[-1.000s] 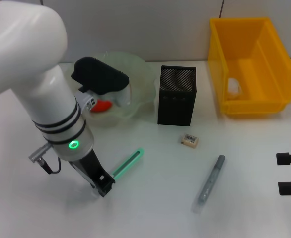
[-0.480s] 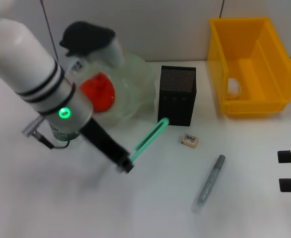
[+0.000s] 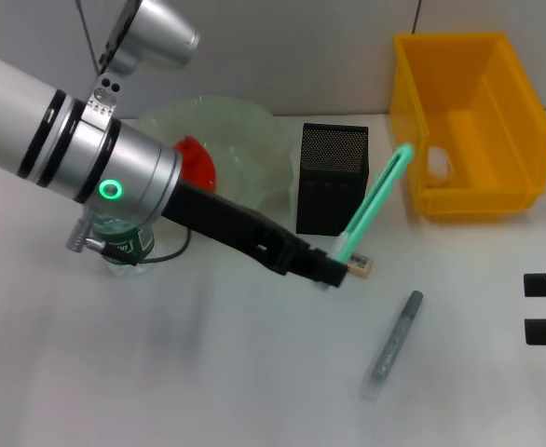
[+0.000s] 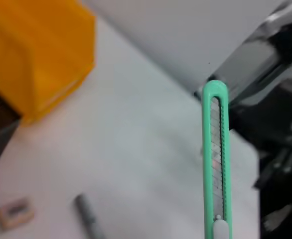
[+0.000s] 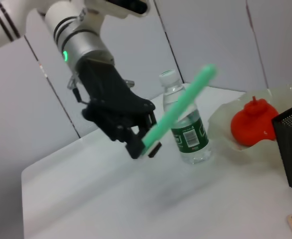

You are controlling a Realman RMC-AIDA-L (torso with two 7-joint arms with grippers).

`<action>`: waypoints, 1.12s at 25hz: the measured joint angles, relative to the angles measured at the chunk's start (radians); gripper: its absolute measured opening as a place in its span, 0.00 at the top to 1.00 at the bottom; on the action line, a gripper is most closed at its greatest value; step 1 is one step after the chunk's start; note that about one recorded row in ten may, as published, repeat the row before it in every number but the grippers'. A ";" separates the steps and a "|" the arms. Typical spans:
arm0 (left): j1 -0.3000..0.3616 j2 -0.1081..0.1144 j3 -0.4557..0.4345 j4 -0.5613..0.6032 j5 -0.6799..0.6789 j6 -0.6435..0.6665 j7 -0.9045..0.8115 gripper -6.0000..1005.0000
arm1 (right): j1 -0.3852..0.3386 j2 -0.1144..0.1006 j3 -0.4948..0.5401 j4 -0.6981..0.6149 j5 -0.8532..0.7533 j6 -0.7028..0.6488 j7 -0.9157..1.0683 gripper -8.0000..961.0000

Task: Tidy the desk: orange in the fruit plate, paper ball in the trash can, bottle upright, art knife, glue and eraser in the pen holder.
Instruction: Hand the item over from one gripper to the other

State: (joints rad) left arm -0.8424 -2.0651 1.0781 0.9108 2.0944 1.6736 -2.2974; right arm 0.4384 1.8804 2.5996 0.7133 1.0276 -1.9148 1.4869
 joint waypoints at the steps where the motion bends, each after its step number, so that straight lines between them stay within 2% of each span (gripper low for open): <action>1: 0.001 0.000 -0.001 -0.017 -0.032 -0.003 0.024 0.80 | 0.000 0.000 0.002 -0.002 0.000 0.002 0.003 0.20; 5: 0.002 -0.001 -0.001 -0.061 -0.100 -0.009 0.087 0.80 | 0.000 0.002 0.013 -0.005 0.000 0.000 0.004 0.20; 14: 0.002 -0.002 0.011 -0.071 -0.102 -0.013 0.105 0.80 | -0.004 0.005 0.019 -0.009 0.002 -0.007 0.012 0.20; 16: -0.003 0.003 0.038 -0.021 -0.043 -0.001 0.134 0.80 | -0.006 0.006 0.021 -0.009 0.010 -0.030 0.029 0.20; 21: -0.004 -0.002 0.084 0.120 0.069 0.011 0.150 0.80 | -0.001 0.004 0.034 -0.002 0.022 -0.067 0.046 0.20; 28: 0.004 -0.004 0.067 0.128 0.019 0.007 0.151 0.80 | 0.004 0.006 0.035 -0.009 0.024 -0.061 0.041 0.20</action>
State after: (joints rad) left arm -0.8387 -2.0686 1.1449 1.0384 2.1138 1.6802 -2.1464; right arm 0.4422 1.8859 2.6346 0.7046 1.0516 -1.9756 1.5278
